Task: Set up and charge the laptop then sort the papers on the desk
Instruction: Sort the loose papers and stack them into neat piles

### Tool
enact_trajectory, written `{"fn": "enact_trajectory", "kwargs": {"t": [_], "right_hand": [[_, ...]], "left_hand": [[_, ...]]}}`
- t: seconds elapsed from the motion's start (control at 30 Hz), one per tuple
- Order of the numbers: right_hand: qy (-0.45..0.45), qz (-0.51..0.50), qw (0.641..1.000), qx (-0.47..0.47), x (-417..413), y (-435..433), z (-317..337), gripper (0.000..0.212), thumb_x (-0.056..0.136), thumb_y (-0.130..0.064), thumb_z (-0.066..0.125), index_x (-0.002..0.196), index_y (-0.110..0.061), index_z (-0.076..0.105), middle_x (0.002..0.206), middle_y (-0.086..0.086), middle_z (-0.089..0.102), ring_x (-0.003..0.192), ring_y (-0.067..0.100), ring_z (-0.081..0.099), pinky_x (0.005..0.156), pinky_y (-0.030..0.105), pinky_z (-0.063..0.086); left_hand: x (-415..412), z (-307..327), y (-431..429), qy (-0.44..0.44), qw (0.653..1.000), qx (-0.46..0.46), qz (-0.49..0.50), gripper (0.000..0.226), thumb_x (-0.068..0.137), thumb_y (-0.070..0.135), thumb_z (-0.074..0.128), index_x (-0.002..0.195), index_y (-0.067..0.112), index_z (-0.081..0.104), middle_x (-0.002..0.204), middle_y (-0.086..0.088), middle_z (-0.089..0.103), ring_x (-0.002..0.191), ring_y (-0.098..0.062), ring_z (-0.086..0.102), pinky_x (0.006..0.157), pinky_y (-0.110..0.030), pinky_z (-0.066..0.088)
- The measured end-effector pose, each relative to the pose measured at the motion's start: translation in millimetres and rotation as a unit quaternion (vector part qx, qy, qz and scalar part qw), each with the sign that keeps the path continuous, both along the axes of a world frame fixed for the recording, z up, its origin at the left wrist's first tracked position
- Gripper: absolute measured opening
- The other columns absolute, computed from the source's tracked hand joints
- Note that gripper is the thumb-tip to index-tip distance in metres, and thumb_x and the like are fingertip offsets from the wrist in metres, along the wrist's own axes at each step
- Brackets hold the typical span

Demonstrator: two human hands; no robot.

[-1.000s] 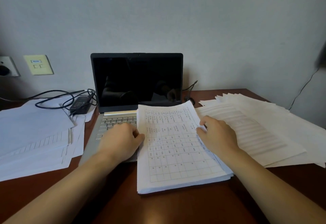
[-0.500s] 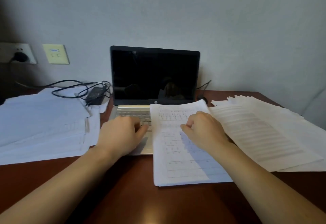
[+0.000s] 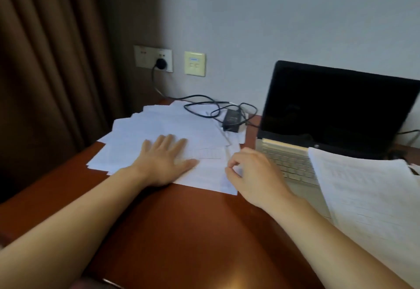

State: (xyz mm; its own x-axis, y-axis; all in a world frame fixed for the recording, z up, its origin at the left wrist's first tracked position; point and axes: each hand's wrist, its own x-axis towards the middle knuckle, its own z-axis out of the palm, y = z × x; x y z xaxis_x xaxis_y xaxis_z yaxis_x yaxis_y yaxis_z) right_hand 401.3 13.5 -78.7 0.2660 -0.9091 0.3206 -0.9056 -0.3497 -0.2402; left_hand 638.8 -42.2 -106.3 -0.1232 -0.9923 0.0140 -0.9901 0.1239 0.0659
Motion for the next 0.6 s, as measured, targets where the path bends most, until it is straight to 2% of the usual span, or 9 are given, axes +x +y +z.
{"fn": "enact_trajectory", "kwargs": {"t": [0.13,0.23,0.33,0.4,0.43,0.5,0.53,0.6], "right_hand": [[-0.005,0.049,0.999,0.016,36,-23,-17,0.038,0.098,-0.034,0.051,0.135,-0.027,0.054,0.136,-0.010,0.050,0.125,0.012,0.046,0.097,0.029,0.043],[0.004,0.063,0.998,0.014,46,-33,-27,0.049,0.098,-0.032,0.050,0.146,-0.024,0.041,0.147,-0.005,0.041,0.136,0.014,0.035,0.107,0.027,0.033],[-0.022,0.060,0.998,0.004,47,-37,-32,0.055,0.097,-0.030,0.053,0.148,-0.023,0.035,0.150,-0.002,0.038,0.139,0.016,0.032,0.111,0.030,0.031],[-0.035,0.057,0.998,-0.001,46,-37,-34,0.055,0.095,-0.029,0.055,0.147,-0.022,0.037,0.148,-0.001,0.041,0.137,0.018,0.036,0.110,0.031,0.033],[-0.037,0.054,0.998,-0.008,46,-36,-35,0.055,0.095,-0.029,0.056,0.146,-0.021,0.039,0.146,0.000,0.043,0.135,0.020,0.038,0.110,0.033,0.034],[-0.026,0.047,0.998,-0.044,47,-36,-36,0.051,0.092,-0.028,0.061,0.140,-0.016,0.049,0.140,0.004,0.050,0.132,0.025,0.043,0.108,0.041,0.037],[-0.012,0.042,0.997,-0.070,47,-36,-37,0.048,0.090,-0.026,0.065,0.135,-0.014,0.054,0.136,0.006,0.054,0.130,0.028,0.046,0.107,0.046,0.039],[0.018,0.023,0.993,-0.110,48,-38,-39,0.041,0.084,-0.023,0.072,0.123,-0.013,0.064,0.126,0.007,0.061,0.126,0.032,0.052,0.104,0.053,0.042]], "left_hand": [[3,-2,0,0.020,0.998,0.009,-0.054,0.080,0.091,0.081,0.024,0.159,0.038,0.018,0.167,0.002,0.017,0.153,-0.018,0.012,0.120,-0.046,0.011],[5,0,0,0.054,0.996,-0.014,-0.074,0.078,0.091,0.079,0.036,0.157,0.039,0.026,0.164,0.006,0.029,0.151,-0.018,0.024,0.121,-0.044,0.015],[6,6,-1,0.074,0.993,-0.048,-0.082,0.072,0.094,0.071,0.046,0.156,0.039,0.031,0.149,0.005,0.053,0.137,-0.020,0.044,0.119,-0.043,0.025],[5,10,-1,0.051,0.991,-0.076,-0.097,0.054,0.097,0.066,0.045,0.141,0.036,0.054,0.129,0.004,0.067,0.120,-0.022,0.057,0.107,-0.036,0.039],[4,10,-1,0.038,0.989,-0.096,-0.107,0.046,0.098,0.063,0.042,0.123,0.032,0.066,0.114,0.004,0.072,0.106,-0.023,0.062,0.095,-0.033,0.045],[3,8,-1,0.026,0.985,-0.132,-0.110,0.045,0.101,0.056,0.040,0.089,0.022,0.067,0.086,0.000,0.071,0.081,-0.024,0.061,0.073,-0.034,0.048],[3,8,0,0.020,0.983,-0.149,-0.108,0.046,0.102,0.055,0.041,0.084,0.021,0.066,0.081,0.000,0.069,0.076,-0.024,0.059,0.069,-0.034,0.048],[8,7,2,0.017,0.980,-0.161,-0.115,0.046,0.100,0.058,0.041,0.087,0.024,0.070,0.084,0.001,0.071,0.077,-0.023,0.061,0.070,-0.036,0.051]]}}
